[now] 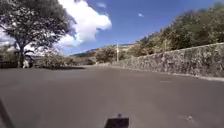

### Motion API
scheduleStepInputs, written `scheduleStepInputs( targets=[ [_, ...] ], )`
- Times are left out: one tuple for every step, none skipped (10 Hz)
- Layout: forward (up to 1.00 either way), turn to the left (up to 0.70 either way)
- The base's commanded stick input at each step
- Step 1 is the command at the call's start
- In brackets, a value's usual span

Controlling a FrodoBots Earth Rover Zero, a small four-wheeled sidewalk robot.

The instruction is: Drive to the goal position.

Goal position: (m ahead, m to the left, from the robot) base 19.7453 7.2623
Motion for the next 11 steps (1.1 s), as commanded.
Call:
scheduleStepInputs(
  targets=[
    [0.5, 0.0],
    [0.5, 0.0],
    [0.5, 0.0],
    [0.5, 0.0],
    [0.5, 0.0],
    [0.5, 0.0],
    [0.5, 0.0],
    [0.5, 0.0],
    [0.5, 0.0],
    [0.5, 0.0],
    [0.5, 0.0]
  ],
)
